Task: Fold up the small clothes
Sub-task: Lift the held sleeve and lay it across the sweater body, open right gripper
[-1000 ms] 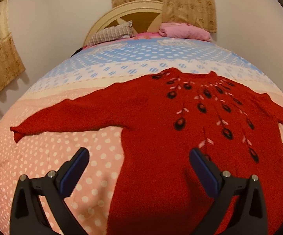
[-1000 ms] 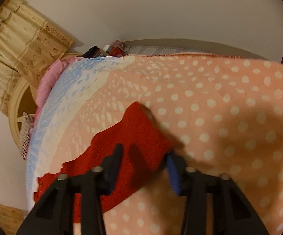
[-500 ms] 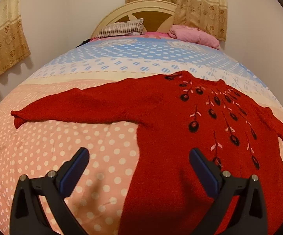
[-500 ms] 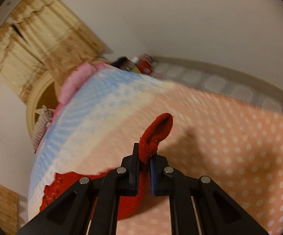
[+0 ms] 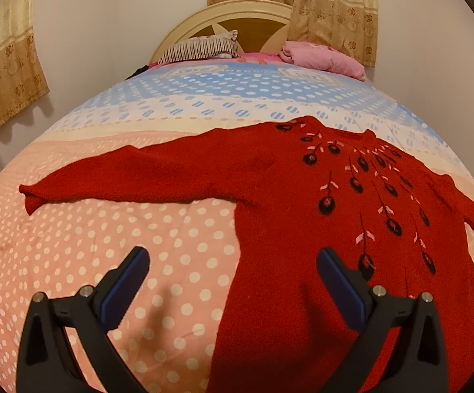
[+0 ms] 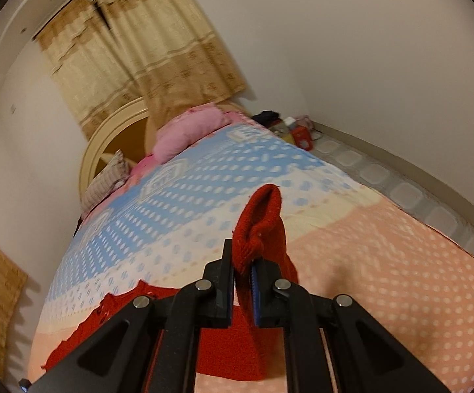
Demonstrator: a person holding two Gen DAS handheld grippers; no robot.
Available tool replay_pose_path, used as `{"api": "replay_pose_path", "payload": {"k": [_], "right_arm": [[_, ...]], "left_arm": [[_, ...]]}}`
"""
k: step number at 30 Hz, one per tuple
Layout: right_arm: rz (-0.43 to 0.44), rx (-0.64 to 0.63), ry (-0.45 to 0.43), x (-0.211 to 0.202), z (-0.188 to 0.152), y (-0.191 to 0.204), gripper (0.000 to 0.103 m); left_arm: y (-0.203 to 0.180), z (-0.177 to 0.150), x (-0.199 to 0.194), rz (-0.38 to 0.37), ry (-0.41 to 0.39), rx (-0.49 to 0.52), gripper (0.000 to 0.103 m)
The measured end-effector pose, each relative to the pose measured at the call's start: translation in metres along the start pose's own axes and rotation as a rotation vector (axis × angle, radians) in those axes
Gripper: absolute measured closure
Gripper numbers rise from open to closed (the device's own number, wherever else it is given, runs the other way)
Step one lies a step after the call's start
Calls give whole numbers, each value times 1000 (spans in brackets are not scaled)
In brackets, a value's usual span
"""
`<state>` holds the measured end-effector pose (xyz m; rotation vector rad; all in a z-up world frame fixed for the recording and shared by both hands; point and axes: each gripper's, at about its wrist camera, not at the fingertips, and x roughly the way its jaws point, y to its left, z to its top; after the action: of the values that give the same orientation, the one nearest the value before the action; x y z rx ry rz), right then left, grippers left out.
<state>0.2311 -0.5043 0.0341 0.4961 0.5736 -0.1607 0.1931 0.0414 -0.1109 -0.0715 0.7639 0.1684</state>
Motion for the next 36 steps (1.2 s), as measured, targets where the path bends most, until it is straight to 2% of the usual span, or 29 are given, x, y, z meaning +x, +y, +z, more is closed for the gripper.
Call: {"api": "replay_pose_path", "payload": {"k": [16,24,30,36], "right_arm": [[178,-176,26,6,-9,146,95],[269,-267,39,11,-28,222,95],[329,-297,81,29,-52,267,95],[378,-318,122,56,-95,313,95]], "left_arm": [[20,-7,-5,-44,1,-41,0],[27,-9,-3,-48,2,-53,0],[34,-11,-5,-55,-5,-63,0],[39,-12,-5,-54,-9,-67,0]]}}
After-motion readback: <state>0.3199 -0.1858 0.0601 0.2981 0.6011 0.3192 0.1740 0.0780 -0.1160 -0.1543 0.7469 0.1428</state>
